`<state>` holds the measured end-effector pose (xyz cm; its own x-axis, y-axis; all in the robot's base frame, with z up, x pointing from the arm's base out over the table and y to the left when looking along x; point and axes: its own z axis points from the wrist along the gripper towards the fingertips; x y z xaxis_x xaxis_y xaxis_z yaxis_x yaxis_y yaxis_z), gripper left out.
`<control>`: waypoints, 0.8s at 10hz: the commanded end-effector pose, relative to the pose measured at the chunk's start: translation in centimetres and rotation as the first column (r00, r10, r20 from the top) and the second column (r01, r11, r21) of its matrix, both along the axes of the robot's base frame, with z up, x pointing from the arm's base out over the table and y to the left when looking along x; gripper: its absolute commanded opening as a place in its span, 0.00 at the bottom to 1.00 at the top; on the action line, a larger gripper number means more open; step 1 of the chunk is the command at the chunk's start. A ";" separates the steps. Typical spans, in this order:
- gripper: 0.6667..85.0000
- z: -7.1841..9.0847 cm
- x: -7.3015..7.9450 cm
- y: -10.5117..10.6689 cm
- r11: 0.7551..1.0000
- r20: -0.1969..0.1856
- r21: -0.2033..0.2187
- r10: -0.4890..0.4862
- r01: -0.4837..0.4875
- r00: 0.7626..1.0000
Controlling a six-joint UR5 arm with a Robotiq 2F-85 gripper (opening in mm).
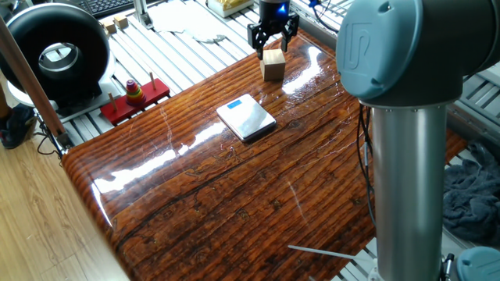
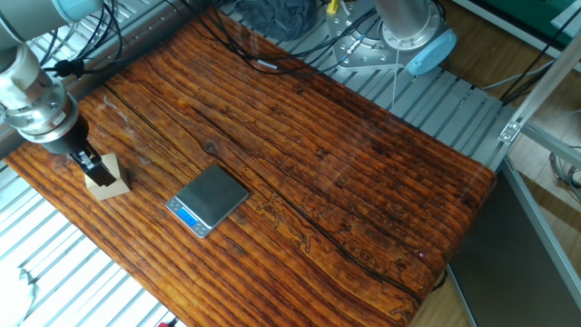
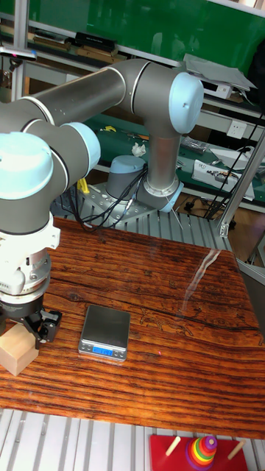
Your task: Place the block on the scale
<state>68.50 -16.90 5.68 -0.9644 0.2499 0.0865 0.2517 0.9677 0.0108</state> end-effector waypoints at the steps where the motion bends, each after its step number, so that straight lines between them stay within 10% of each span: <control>1: 0.81 -0.2 0.2 0.4 1.000 0.002 0.017 -0.025 0.025 1.000; 8: 0.79 -0.6 -1.1 -0.4 1.000 -0.025 0.029 0.010 -0.009 1.000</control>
<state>67.79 -17.12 5.04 -0.9628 0.2456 0.1130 0.2491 0.9683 0.0178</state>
